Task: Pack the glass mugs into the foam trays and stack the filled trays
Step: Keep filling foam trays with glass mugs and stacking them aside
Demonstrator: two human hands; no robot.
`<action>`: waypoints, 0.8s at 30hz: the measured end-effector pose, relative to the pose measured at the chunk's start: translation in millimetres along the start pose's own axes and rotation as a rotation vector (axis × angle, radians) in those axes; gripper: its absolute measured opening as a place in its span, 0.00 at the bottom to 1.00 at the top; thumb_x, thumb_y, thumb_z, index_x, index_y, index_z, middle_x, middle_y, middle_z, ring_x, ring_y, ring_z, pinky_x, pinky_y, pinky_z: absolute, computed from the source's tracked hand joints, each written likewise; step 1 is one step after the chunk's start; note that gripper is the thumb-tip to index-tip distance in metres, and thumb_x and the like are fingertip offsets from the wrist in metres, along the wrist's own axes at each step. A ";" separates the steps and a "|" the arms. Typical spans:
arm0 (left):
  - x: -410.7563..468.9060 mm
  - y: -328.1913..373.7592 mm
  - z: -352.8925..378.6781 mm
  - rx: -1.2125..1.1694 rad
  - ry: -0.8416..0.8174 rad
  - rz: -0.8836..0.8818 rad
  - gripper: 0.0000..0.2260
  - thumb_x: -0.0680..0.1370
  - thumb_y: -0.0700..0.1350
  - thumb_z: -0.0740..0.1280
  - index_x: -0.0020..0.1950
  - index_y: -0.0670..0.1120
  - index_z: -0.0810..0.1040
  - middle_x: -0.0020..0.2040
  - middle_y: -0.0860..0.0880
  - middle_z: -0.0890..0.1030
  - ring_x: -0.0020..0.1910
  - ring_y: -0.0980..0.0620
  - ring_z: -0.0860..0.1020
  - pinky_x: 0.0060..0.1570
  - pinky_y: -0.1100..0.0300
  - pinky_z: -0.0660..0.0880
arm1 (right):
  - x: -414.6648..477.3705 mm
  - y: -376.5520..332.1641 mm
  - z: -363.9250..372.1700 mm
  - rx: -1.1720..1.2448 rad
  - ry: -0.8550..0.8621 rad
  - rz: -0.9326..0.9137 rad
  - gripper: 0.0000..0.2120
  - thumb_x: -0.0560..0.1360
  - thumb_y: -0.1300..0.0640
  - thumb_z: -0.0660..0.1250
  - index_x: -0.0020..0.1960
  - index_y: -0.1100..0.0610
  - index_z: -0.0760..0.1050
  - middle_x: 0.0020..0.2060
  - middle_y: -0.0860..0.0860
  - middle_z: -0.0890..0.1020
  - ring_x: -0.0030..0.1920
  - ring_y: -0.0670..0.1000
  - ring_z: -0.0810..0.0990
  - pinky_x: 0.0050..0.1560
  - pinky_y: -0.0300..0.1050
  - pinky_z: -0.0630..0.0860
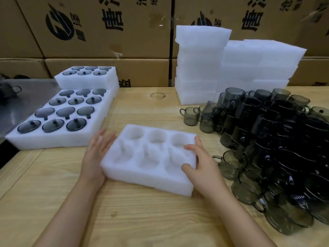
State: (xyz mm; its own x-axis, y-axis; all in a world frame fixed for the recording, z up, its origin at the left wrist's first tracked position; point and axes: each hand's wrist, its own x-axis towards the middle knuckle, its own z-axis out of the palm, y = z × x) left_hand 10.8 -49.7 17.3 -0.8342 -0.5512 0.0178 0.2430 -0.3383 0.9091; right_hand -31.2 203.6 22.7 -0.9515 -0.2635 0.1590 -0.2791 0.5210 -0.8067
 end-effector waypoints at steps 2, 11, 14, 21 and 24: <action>3.1 0.4 -5.9 -0.183 -0.047 -0.139 0.15 0.82 0.46 0.53 0.67 0.48 0.69 0.65 0.43 0.75 0.66 0.46 0.73 0.65 0.49 0.71 | 1.5 -0.2 -4.1 0.025 -0.040 0.029 0.20 0.69 0.62 0.66 0.59 0.48 0.72 0.74 0.39 0.55 0.51 0.42 0.76 0.42 0.33 0.66; 9.8 -3.3 13.7 0.253 -0.096 -0.044 0.20 0.74 0.23 0.56 0.55 0.44 0.75 0.47 0.47 0.80 0.39 0.59 0.81 0.41 0.67 0.77 | -0.2 -2.6 -14.3 -0.027 -0.104 0.038 0.17 0.69 0.63 0.63 0.47 0.41 0.70 0.72 0.32 0.57 0.33 0.33 0.68 0.32 0.31 0.62; 11.6 -5.0 10.8 0.225 -0.124 -0.033 0.24 0.71 0.19 0.52 0.52 0.44 0.75 0.37 0.53 0.84 0.34 0.60 0.81 0.35 0.68 0.77 | -4.2 -6.4 -14.8 -0.152 -0.086 -0.022 0.13 0.71 0.59 0.63 0.51 0.44 0.70 0.73 0.36 0.57 0.41 0.33 0.73 0.37 0.31 0.64; 12.3 -6.8 11.2 0.164 -0.157 -0.036 0.23 0.71 0.20 0.52 0.51 0.42 0.76 0.35 0.53 0.84 0.34 0.58 0.81 0.33 0.67 0.77 | 15.7 -44.3 -43.7 -0.564 0.471 -0.319 0.11 0.71 0.59 0.67 0.52 0.61 0.78 0.51 0.57 0.80 0.56 0.60 0.75 0.54 0.52 0.69; 13.9 -8.2 10.5 0.128 -0.142 -0.051 0.22 0.71 0.21 0.52 0.52 0.42 0.77 0.36 0.52 0.84 0.33 0.56 0.81 0.33 0.66 0.77 | 53.2 -58.0 -76.7 -0.926 0.562 -0.086 0.17 0.73 0.55 0.65 0.56 0.65 0.75 0.56 0.62 0.75 0.59 0.63 0.69 0.56 0.54 0.63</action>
State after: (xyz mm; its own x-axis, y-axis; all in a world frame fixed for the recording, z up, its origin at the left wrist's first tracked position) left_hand -8.0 -46.5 14.5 -0.9073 -0.4200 0.0206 0.1413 -0.2585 0.9556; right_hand -75.6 221.6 121.6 -0.7819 -0.0419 0.6220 -0.1131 0.9907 -0.0754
